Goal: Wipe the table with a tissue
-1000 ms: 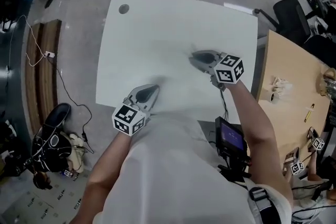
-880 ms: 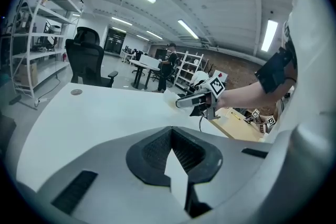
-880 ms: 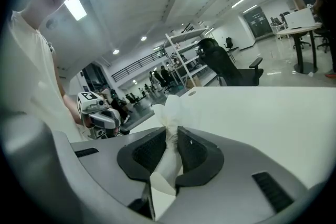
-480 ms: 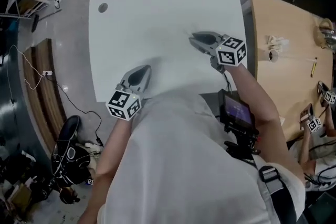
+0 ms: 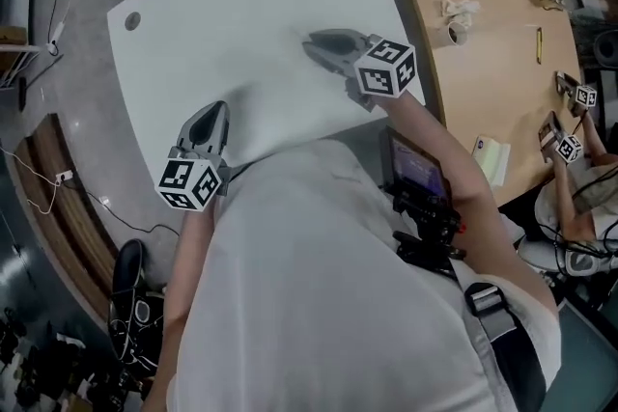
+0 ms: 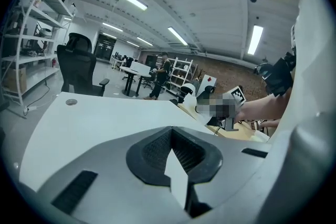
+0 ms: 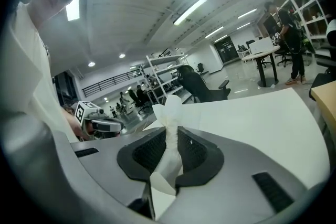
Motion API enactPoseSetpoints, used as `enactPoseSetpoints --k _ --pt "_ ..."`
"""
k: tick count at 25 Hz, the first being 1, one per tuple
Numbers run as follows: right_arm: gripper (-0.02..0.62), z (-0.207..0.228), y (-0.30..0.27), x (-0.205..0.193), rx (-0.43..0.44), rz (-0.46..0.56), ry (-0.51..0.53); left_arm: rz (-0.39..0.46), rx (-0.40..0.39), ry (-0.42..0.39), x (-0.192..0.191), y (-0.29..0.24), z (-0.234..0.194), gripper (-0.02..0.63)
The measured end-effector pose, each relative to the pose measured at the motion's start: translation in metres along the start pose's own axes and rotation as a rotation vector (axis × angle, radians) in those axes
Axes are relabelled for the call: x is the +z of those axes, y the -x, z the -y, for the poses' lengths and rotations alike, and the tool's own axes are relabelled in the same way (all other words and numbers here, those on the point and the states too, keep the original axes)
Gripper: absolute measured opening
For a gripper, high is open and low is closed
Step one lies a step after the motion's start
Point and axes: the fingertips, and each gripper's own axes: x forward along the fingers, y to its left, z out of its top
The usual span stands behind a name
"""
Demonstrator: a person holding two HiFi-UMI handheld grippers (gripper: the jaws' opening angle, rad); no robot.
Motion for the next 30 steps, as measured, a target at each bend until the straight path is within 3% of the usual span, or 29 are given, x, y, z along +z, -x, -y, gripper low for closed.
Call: enactPoseSetpoints --k 6,11,30 --pt "0.071 -0.033 0.017 -0.011 -0.063 0.038 0.078 0.002 -0.033 -0.015 -0.008 0.012 0.000 0.006" --pt "0.069 -0.054 0.015 -0.026 -0.116 0.051 0.064 0.002 -0.057 -0.024 -0.012 0.027 -0.006 0.006" --pt "0.071 -0.075 -0.012 -0.023 -0.161 0.065 0.080 0.018 -0.107 -0.047 -0.012 0.045 -0.031 0.005"
